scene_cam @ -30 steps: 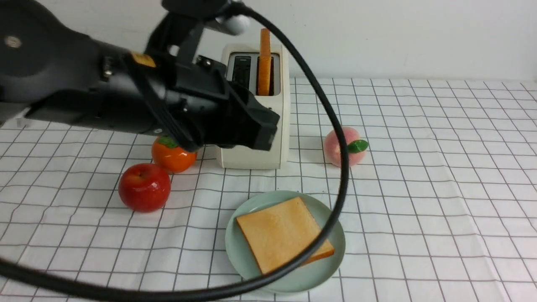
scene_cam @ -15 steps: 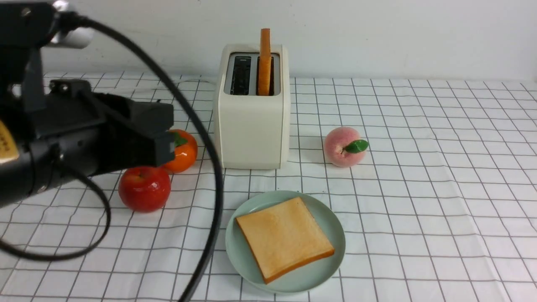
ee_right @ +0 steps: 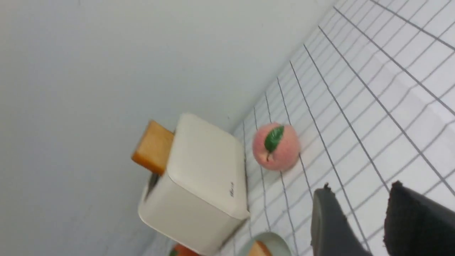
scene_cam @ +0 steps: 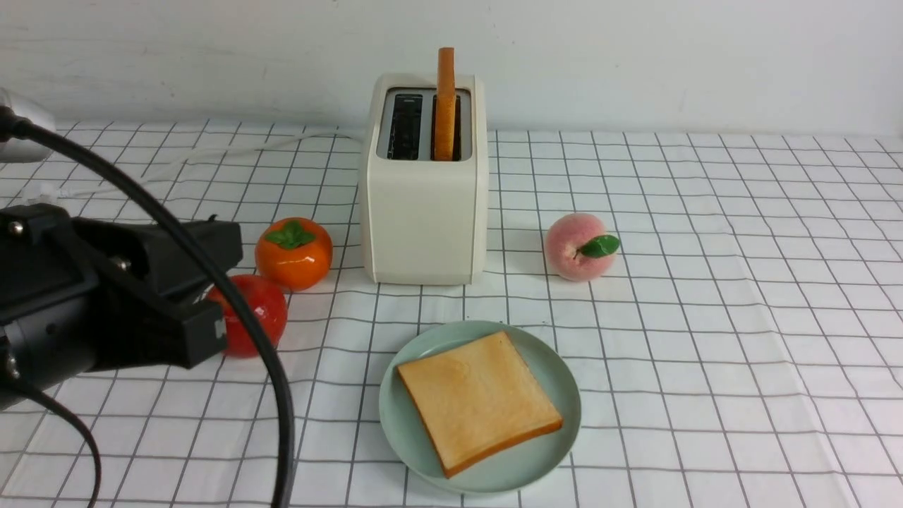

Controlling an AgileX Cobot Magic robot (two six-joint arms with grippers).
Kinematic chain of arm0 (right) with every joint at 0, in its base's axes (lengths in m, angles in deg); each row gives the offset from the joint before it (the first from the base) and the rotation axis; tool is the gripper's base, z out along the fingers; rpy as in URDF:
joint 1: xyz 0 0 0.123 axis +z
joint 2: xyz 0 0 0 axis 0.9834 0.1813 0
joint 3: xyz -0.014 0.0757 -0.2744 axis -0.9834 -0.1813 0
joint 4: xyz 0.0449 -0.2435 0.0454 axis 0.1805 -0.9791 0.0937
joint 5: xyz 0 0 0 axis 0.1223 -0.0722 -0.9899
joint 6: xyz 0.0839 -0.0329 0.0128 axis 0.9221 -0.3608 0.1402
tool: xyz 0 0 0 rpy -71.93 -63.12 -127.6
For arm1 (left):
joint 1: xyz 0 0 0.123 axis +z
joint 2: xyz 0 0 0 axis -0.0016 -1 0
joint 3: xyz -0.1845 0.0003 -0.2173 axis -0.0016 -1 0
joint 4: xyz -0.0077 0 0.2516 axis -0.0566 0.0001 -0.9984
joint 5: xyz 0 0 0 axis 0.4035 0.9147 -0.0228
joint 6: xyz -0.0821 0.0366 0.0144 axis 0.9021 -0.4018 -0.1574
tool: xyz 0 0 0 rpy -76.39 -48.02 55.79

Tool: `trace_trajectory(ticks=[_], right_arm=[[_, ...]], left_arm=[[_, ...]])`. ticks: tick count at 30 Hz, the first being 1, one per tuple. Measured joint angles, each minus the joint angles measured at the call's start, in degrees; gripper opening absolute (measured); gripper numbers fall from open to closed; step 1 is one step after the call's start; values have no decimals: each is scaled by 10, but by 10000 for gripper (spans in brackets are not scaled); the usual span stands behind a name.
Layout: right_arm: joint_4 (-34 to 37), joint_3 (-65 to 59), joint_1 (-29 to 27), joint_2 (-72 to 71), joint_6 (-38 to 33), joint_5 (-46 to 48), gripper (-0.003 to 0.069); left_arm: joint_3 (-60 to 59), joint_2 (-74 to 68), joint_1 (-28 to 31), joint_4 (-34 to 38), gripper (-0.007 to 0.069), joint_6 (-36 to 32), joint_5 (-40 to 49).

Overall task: Take toasted bread from bread machine on white checkered table place on plate.
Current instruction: 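Grasp the toast slice in the toaster and pull it up out of the slot with the right gripper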

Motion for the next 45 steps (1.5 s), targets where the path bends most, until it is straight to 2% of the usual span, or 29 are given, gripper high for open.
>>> trace_trajectory(ticks=[1, 5, 9, 10, 12, 15, 18, 21, 24, 26, 27, 28, 30, 31, 34, 40, 43, 45], right_arm=[[2, 2, 0, 0, -1, 1, 239], [4, 89, 9, 46, -58, 101, 239], [-52, 300, 13, 265, -184, 331, 239], [-55, 300, 13, 276, -189, 331, 239], [-92, 407, 13, 404, -224, 437, 239], [-128, 515, 14, 544, -233, 523, 239], [-145, 582, 21, 623, -234, 550, 233], [-170, 675, 63, 715, -225, 557, 179], [-211, 785, 141, 803, -203, 527, 107], [-240, 850, 185, 857, -183, 505, 94], [-246, 857, 190, 863, -181, 503, 94], [-270, 921, 217, 905, -165, 492, 99], [-306, 1013, 254, 982, -137, 484, 139], [-310, 1022, 257, 982, -137, 483, 139], [-377, 1183, 298, 1104, -91, 481, 262], [-462, 1423, 313, 1278, -20, 508, 498], [-468, 1511, 313, 1336, -11, 516, 556], [-475, 1542, 313, 1365, -8, 509, 566]], left_arm=[[0, 0, 0, -1, -13, 0, 1], [0, 0, 0, -8, -13, -1, 1], [-1, -1, 0, -9, -13, -1, -12], [-1, -1, 0, -9, -13, -1, -12], [-1, -1, 0, -9, -13, -1, -12], [-1, -2, 0, -9, -13, -1, -12], [-1, -2, 0, -10, -13, -1, -10], [-1, -2, 0, -13, -13, -1, 2], [-1, -2, 0, -23, -13, -1, 14], [-1, -2, 0, -26, -13, -1, 15], [-1, -2, 0, -26, -13, -1, 15], [-1, -2, 0, -26, -13, -1, 15], [-1, -2, 0, -26, -13, -1, 16], [-1, -2, 0, -26, -13, -1, 16], [-1, -2, 0, -27, -13, -1, 16], [-1, -2, 0, -28, -13, -2, 16], [-1, -2, 0, -28, -13, -2, 16], [-1, -2, 0, -28, -13, -3, 16]])
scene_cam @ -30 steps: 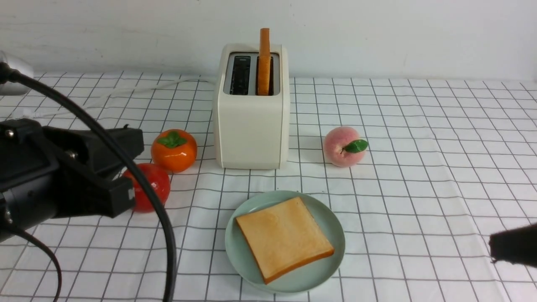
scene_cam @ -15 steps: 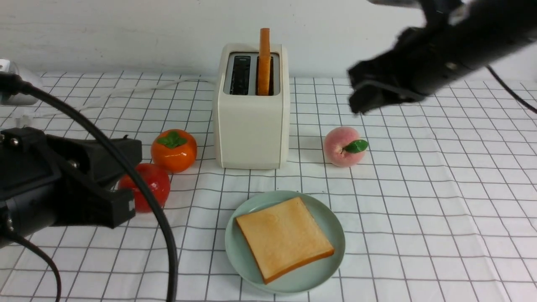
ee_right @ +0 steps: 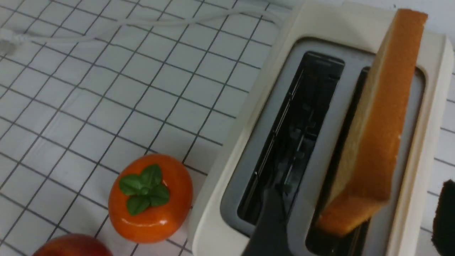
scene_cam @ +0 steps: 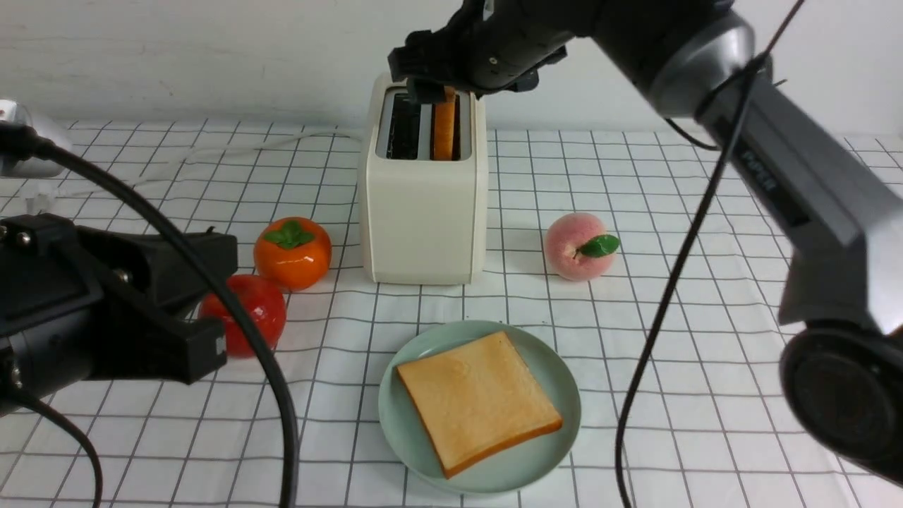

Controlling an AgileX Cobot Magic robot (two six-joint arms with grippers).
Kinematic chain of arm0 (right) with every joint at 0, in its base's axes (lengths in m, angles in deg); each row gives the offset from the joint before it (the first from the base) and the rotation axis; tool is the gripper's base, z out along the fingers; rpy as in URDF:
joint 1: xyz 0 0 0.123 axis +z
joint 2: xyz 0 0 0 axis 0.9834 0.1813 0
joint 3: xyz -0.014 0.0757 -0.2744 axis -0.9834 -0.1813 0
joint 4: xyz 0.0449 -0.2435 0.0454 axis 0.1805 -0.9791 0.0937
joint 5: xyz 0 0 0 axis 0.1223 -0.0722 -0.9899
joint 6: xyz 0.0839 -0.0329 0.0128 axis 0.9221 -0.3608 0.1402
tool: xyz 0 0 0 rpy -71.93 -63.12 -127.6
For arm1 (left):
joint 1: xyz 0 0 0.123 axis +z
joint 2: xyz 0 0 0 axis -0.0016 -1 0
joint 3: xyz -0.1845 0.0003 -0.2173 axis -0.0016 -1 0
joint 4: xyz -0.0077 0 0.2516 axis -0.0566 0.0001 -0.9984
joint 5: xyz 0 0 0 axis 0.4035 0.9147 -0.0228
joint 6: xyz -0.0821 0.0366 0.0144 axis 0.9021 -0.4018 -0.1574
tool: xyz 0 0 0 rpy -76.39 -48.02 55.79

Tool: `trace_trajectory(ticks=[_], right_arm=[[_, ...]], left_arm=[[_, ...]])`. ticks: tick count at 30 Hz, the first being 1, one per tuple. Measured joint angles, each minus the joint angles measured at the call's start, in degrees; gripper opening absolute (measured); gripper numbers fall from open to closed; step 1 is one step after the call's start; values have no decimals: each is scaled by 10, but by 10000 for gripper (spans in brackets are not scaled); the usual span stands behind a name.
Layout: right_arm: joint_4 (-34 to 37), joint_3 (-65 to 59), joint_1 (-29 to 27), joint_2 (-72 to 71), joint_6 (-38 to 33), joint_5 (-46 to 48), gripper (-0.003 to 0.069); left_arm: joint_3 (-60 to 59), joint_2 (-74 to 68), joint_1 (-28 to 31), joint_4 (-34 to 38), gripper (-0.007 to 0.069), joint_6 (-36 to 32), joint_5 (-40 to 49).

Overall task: Take toasted bread from bread machine on white checkered table place on plate.
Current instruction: 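Grasp the toast slice in the toaster and pull it up out of the slot with the right gripper, then place the held slice of bread on top of the slice on the plate with the right gripper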

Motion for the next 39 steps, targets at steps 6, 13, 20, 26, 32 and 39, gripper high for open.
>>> trace_trajectory(ticks=[6, 13, 20, 26, 32, 39], right_arm=[[-25, 11, 0, 45, 11, -34, 483], [-32, 12, 0, 47, 12, -62, 232], [-39, 12, 0, 43, 12, -62, 123], [-40, 11, 1, -19, 9, -58, 123], [-20, 15, 5, -150, -45, 24, 123], [-10, -52, -13, -297, -93, 150, 123]], left_arm=[[0, 0, 0, 0, -13, 0, 0], [0, 0, 0, 0, -13, 0, 0], [0, 0, 0, 0, -13, 0, 0], [0, 0, 0, 0, -13, 0, 0], [0, 0, 0, 0, -13, 0, 0], [0, 2, 0, 14, -13, 0, 11]])
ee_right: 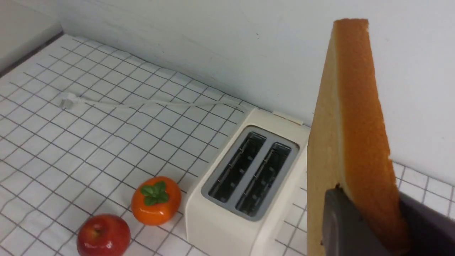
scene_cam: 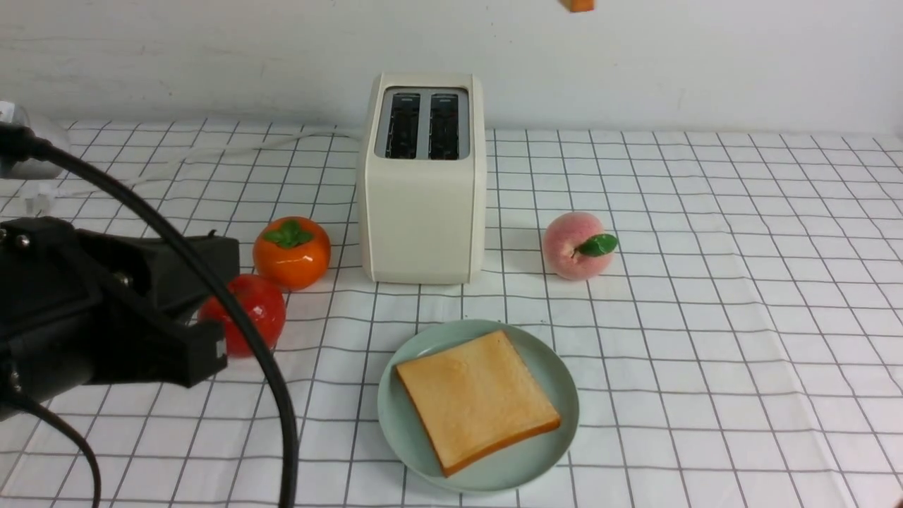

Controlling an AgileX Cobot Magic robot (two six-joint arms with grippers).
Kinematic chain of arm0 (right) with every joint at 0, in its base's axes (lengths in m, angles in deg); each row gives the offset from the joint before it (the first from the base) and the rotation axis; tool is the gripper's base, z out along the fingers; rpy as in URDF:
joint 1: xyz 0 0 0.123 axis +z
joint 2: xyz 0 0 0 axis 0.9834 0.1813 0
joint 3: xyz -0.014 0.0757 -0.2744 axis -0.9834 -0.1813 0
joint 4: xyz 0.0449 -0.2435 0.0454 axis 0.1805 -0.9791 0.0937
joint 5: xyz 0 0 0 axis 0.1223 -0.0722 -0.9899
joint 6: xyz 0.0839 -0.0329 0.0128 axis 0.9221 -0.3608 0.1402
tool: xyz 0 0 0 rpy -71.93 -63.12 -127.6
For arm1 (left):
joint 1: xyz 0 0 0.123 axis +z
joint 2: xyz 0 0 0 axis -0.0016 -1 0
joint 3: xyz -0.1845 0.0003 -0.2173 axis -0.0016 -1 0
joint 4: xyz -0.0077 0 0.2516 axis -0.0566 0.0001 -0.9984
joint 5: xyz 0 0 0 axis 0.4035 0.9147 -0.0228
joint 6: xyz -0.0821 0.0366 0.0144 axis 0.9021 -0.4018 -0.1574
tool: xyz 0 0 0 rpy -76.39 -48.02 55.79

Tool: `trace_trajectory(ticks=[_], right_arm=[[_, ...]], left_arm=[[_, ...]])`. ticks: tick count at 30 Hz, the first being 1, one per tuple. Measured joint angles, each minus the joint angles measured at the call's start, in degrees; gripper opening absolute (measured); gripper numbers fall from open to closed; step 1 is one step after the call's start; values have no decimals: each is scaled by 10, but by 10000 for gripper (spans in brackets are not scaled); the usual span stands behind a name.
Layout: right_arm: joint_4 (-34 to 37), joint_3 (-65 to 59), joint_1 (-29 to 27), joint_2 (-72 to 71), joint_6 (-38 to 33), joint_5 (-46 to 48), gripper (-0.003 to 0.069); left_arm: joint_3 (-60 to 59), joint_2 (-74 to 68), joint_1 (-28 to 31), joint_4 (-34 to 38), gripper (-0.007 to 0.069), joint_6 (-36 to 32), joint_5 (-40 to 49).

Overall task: Take toasted bread from bread machine on white checkered table place on plate.
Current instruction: 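Place the held slice of bread on top of the slice on the plate with the right gripper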

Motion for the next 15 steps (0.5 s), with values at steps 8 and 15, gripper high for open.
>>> trace_trajectory(ticks=[8, 15], right_arm=[[-7, -440, -5, -230, 51, -17, 122], [239, -775, -6, -261, -10, -274, 122]], left_arm=[[0, 30, 0, 6, -13, 0, 13], [0, 32, 0, 6, -13, 0, 18]])
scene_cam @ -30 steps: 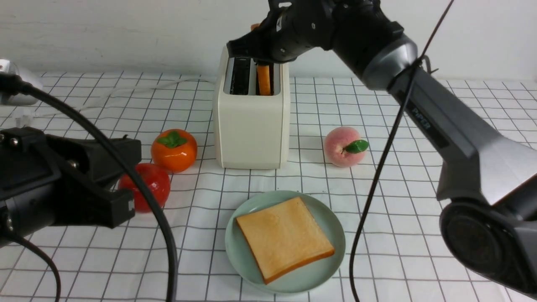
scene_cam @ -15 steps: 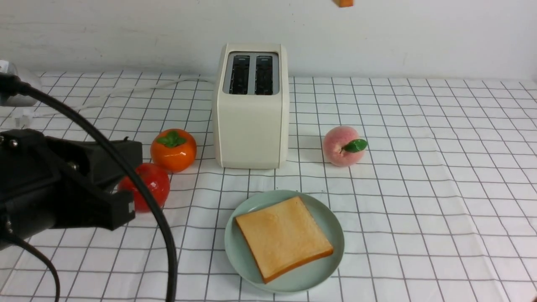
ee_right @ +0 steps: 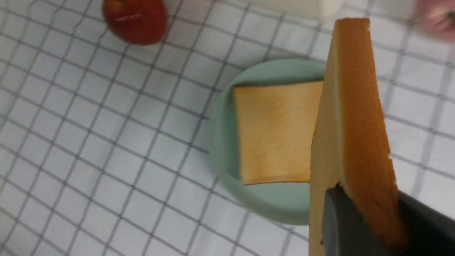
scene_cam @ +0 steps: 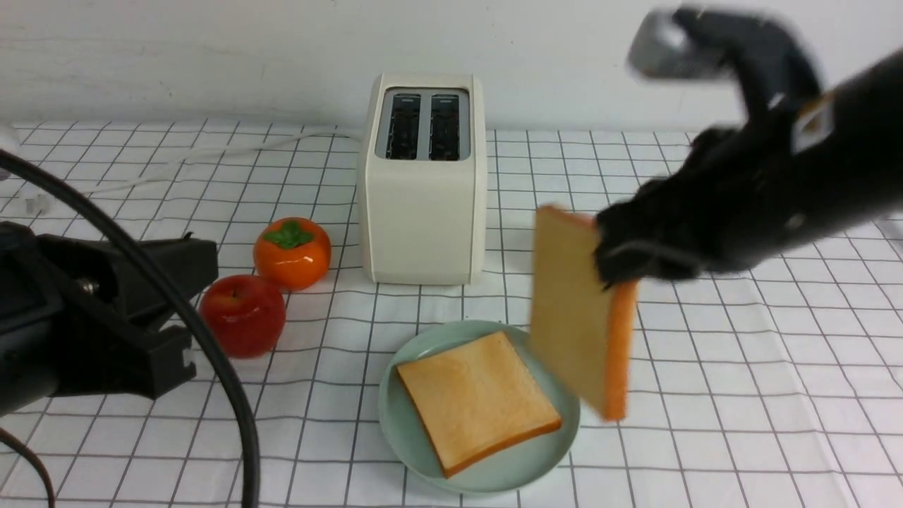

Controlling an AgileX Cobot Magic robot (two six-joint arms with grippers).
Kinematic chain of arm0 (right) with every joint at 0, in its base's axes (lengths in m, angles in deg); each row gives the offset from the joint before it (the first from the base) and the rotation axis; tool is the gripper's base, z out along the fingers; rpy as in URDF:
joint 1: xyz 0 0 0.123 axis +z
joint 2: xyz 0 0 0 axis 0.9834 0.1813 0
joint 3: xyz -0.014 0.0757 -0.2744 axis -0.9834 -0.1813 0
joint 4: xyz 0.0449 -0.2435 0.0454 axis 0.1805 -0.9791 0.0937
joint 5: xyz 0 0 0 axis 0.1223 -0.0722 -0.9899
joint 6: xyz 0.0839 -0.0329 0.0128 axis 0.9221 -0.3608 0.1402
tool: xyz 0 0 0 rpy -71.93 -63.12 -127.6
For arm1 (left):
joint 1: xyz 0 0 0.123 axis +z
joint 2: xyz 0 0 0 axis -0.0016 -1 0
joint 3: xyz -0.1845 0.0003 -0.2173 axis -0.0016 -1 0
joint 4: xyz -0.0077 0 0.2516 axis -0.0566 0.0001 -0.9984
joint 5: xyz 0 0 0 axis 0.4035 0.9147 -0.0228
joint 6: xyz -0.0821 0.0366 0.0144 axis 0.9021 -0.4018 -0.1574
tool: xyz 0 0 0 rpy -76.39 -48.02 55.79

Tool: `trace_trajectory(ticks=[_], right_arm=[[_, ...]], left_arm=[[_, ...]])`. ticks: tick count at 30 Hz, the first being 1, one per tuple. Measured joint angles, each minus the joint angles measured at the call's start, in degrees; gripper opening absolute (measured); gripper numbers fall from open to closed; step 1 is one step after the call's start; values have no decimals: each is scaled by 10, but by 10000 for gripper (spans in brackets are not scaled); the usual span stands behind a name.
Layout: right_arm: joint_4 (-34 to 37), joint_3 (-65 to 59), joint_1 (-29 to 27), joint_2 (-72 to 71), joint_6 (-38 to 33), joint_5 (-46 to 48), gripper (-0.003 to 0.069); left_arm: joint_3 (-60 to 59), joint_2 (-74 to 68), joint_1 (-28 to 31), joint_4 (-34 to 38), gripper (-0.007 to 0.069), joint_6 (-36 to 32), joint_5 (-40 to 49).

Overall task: Take toasted bread from bread machine on white checkered table place on plate.
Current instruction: 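Place the held slice of bread on top of the slice on the plate with the right gripper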

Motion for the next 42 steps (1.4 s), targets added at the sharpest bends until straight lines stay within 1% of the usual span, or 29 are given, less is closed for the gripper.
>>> trace_trajectory(ticks=[1, 2, 3, 4, 5, 6, 9, 10, 11, 15, 19, 23, 27, 31, 36, 37, 38, 42], right_arm=[[51, -21, 0, 15, -38, -22, 122], [111, -35, 0, 35, -100, -38, 122], [160, -40, 0, 53, -146, -41, 122], [201, -42, 0, 68, -174, -41, 122], [231, -42, -1, 81, -212, -41, 122], [295, -43, -4, 101, -264, -40, 122], [395, -43, -24, 136, -352, -33, 122], [406, -43, -29, 140, -361, -33, 122], [439, -43, -47, 154, -395, -30, 122], [506, -43, -81, 183, -442, -17, 122], [533, -43, -95, 217, -471, 7, 122], [555, -43, -116, 240, -493, 8, 122], [562, -43, -134, 256, -505, 6, 122], [560, -43, -145, 267, -507, 8, 122], [528, -43, -146, 268, -488, 10, 130], [502, -42, -146, 268, -468, 13, 174], [498, -42, -146, 268, -466, 13, 180], [412, -41, -148, 261, -406, 22, 421]], left_arm=[[0, 0, 0, 0, -13, 0, 0], [0, 0, 0, 0, -13, 0, 1], [0, 0, 0, 0, -13, 0, 1], [0, 0, 0, 0, -13, 0, 1], [0, 0, 0, 0, -13, 0, 1], [0, 0, 0, 0, -13, 0, 1], [0, 0, 0, 0, -13, 0, 1], [0, 0, 0, 0, -13, 0, 1], [0, 0, 0, 0, -13, 0, 1], [0, 0, 0, 0, -13, 0, 3], [0, 0, 0, 0, -13, 0, 3], [0, 0, 0, 0, -13, 0, 3], [0, 0, 0, 0, -13, 0, 3], [0, 0, 0, 0, -13, -1, 3], [0, 0, 0, 0, -13, -2, 3], [0, 0, 0, 0, -13, -2, 3], [0, 0, 0, 0, -13, -2, 3], [0, 0, 0, 0, -13, -2, 3]])
